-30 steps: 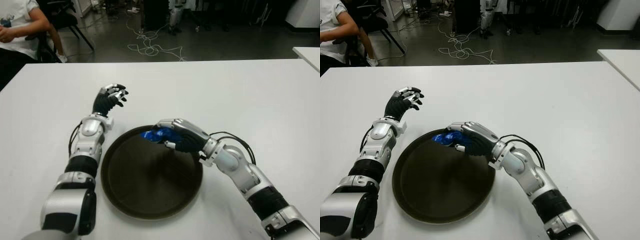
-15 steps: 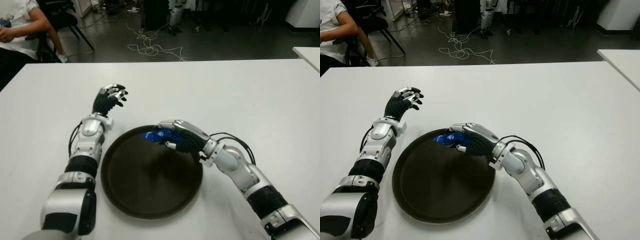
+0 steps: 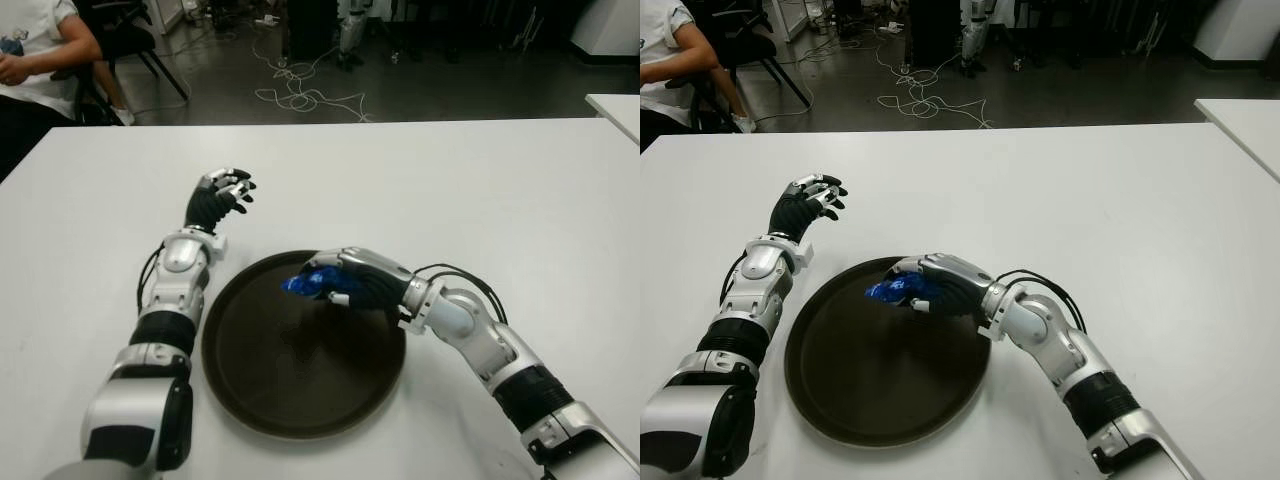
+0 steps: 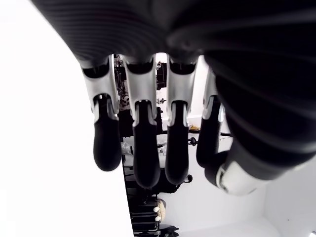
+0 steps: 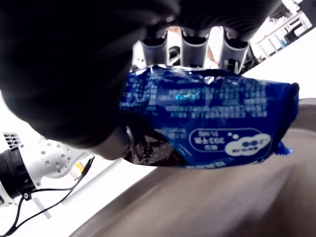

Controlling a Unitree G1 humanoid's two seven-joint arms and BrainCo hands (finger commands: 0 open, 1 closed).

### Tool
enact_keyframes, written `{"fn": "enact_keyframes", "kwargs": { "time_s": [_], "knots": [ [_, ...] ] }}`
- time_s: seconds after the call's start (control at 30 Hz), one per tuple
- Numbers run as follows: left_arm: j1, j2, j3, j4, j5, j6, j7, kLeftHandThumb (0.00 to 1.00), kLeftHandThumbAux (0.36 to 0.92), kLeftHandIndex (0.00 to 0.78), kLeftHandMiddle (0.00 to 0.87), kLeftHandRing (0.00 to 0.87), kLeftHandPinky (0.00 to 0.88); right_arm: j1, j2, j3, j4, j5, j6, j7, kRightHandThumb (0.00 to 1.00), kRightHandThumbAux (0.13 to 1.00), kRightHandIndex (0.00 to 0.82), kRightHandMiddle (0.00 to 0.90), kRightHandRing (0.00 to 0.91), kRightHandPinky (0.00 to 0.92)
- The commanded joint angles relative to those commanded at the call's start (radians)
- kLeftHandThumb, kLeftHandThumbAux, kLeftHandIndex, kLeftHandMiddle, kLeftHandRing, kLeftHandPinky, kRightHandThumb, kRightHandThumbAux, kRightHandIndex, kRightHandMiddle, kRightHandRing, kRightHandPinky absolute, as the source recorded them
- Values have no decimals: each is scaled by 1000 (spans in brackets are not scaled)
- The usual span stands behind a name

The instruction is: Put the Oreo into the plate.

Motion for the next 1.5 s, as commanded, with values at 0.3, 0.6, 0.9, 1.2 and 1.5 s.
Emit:
{"fn": "enact_keyframes", "kwargs": {
  "time_s": [0.3, 0.6, 0.9, 1.2, 1.5],
  "knots": [
    [0, 1, 1, 0, -2, -1, -6, 833, 672, 419, 466, 508, 575, -1, 7, 3, 7, 13, 10, 12, 686, 742, 411, 475, 509, 473],
    [-2, 2, 5, 2, -10, 10, -14, 834, 672, 419, 466, 515, 566, -5, 12, 9, 36, 35, 4, 41, 686, 742, 410, 465, 497, 463],
    [1, 4, -3, -5, 4, 12, 1, 833, 673, 419, 465, 505, 550, -3, 25, 1, 48, 129, 12, 121, 676, 748, 397, 388, 424, 411],
    [1, 3, -5, -6, 7, 11, 3, 833, 673, 419, 465, 508, 568, 7, 31, -11, 31, 175, 17, 155, 57, 755, 36, 65, 94, 123],
    [6, 0, -6, -22, 3, 14, 2, 833, 673, 418, 465, 495, 546, 10, 28, -3, 42, 132, 23, 118, 1, 620, 1, 2, 4, 48]
  ]
}}
